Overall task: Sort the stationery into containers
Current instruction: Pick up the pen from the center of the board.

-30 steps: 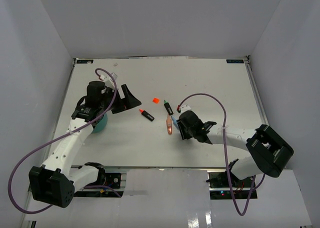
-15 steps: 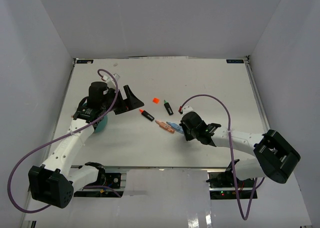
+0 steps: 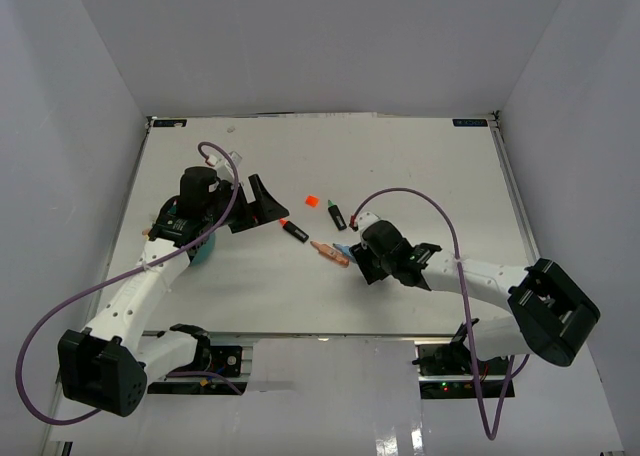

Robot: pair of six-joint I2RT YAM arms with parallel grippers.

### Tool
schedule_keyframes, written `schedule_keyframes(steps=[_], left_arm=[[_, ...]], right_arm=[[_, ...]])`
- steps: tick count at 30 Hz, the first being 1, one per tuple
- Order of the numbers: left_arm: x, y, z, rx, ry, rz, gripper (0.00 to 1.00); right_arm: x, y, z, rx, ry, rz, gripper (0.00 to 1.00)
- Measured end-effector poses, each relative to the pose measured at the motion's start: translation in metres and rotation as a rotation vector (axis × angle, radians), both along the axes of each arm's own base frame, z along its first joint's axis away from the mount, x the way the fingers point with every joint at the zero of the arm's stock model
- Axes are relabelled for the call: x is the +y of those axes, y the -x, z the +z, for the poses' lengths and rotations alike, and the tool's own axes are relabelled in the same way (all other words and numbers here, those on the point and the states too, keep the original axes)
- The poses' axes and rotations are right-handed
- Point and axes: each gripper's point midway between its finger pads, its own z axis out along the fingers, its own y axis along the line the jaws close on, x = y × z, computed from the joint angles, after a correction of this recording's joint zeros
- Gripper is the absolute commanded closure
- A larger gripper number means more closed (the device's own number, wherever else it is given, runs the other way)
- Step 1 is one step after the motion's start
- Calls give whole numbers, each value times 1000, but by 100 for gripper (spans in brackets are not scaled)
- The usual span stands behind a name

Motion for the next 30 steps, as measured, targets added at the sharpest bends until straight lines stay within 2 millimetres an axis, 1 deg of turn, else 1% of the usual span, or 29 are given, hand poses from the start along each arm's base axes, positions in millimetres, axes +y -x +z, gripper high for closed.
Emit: schedule_keyframes(steps=[4,6,9,14,20,25,26,28,29,30], left_arm=[[0,0,0,0,0,-1,2],[0,0,0,0,0,-1,2],[0,0,0,-1,0,-2,2],[-1,2,2,-9,1,-9,2],[-1,3,3,-13,2,-14,2],[-1,3,3,-13,2,-15,2],[-2,3,3,-13,3,-15,2],[-2,4,3,-12,6,-20,2],[-2,4,4,-12,7,-21,2],[-3,4,4,-11,9,-23,2]], right_arm=[[11,-10,13,-33,14,94,44],[17,-13,16,-36,16,138,46],[20,-14,10,-9,29,187,48],[15,-9,-10,72,82,232,51],[20,-11,-11,81,77,259,57],[20,-10,-11,83,74,260,65],[20,-10,-11,83,75,260,68],[20,-11,-11,82,75,256,71],[19,-11,-11,80,77,253,74],[19,-12,-10,79,79,248,75]])
